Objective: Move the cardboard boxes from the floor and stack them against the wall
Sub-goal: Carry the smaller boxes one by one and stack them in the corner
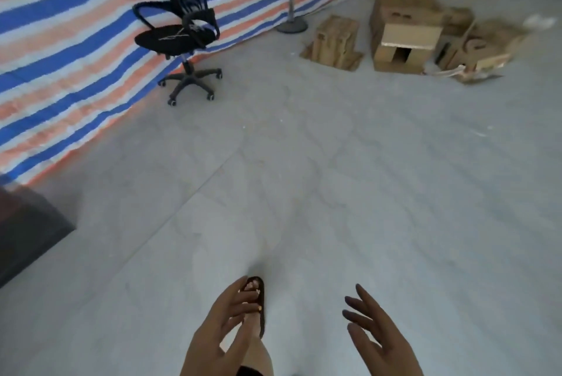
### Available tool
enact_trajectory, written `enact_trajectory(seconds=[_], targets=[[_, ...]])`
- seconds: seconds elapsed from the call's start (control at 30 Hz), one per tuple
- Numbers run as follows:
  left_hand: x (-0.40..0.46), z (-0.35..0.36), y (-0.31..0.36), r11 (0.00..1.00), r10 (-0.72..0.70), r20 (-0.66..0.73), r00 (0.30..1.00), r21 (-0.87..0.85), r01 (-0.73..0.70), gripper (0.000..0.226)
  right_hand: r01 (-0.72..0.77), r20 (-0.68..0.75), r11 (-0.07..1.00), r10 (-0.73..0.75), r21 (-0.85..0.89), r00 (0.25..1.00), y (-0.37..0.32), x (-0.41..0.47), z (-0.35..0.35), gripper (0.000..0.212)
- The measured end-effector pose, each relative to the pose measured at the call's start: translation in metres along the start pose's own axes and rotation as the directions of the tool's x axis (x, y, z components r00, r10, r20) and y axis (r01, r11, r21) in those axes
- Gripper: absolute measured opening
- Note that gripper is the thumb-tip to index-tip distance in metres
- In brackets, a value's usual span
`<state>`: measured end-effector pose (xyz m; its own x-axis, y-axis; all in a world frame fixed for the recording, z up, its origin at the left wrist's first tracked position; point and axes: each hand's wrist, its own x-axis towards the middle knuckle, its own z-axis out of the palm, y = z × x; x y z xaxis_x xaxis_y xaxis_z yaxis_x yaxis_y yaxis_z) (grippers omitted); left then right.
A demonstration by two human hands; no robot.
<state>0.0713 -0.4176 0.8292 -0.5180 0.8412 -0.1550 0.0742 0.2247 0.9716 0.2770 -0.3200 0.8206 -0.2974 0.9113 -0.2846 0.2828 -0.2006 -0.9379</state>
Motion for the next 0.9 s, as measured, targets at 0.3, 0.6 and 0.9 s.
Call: enact_trajectory(seconds=[0.3, 0.6, 0.9], targets=[[0.185, -0.046, 0.032, 0.997, 0.058, 0.08, 0.995, 0.055, -0.063, 0.05, 0.059, -0.101, 0.998, -0.055, 0.035, 0.993, -0.066, 0.149, 0.066, 0.077], [0.333, -0.063, 0.043, 0.999, 0.031, 0.085, 0.996, 0.041, -0.034, 0.066, 0.018, -0.11, 0.999, -0.014, 0.038, 0.994, -0.111, 0.266, 0.107, 0.078], [0.509, -0.026, 0.057, 0.997, -0.001, 0.094, 0.996, 0.071, -0.005, 0.066, 0.005, -0.141, 0.999, 0.001, 0.04, 0.99, -0.153, 0.445, 0.092, 0.076]])
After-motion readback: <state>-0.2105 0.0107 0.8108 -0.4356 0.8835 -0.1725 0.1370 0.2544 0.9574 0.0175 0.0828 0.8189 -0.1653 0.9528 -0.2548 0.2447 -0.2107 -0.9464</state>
